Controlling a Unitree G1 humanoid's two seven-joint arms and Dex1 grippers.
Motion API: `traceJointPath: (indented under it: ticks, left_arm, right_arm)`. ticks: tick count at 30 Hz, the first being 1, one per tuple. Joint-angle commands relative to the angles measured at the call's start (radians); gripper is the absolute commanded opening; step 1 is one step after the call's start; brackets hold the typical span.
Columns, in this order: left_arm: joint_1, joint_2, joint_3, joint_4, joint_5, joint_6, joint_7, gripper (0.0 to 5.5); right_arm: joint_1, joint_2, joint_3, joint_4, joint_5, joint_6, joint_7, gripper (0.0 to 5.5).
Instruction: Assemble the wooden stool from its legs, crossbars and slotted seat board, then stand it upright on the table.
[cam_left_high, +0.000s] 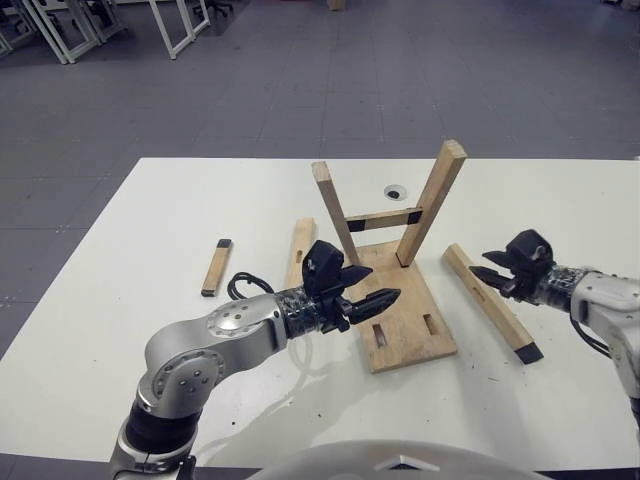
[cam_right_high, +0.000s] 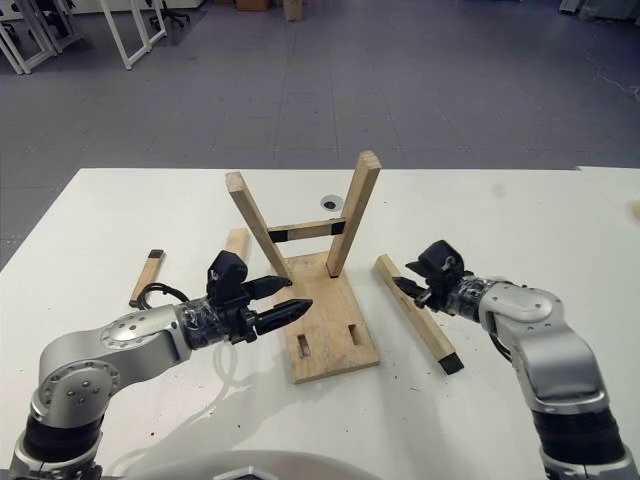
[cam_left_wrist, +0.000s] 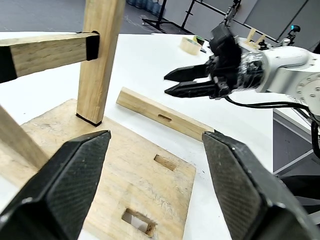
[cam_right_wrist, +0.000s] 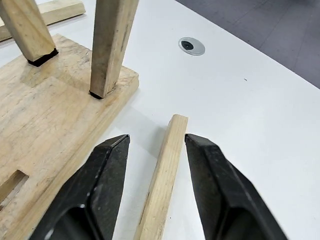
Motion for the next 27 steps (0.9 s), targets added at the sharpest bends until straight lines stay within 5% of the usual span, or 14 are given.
traceJointPath:
  ticks: [1, 27]
  left_arm:
    - [0.008, -0.016, -0.008, 0.002, 0.053, -0.016, 0.017, 3.39]
    - [-0.065, -0.055, -0.054, 0.024, 0.151, -0.003, -0.051, 3.39]
  right_arm:
    - [0.008, -0.021, -0.033, 0.033, 0.002, 0.018, -0.009, 2.28]
    - [0.173, -0.049, 0.002, 0.229, -0.033, -0.097, 0.046, 2.28]
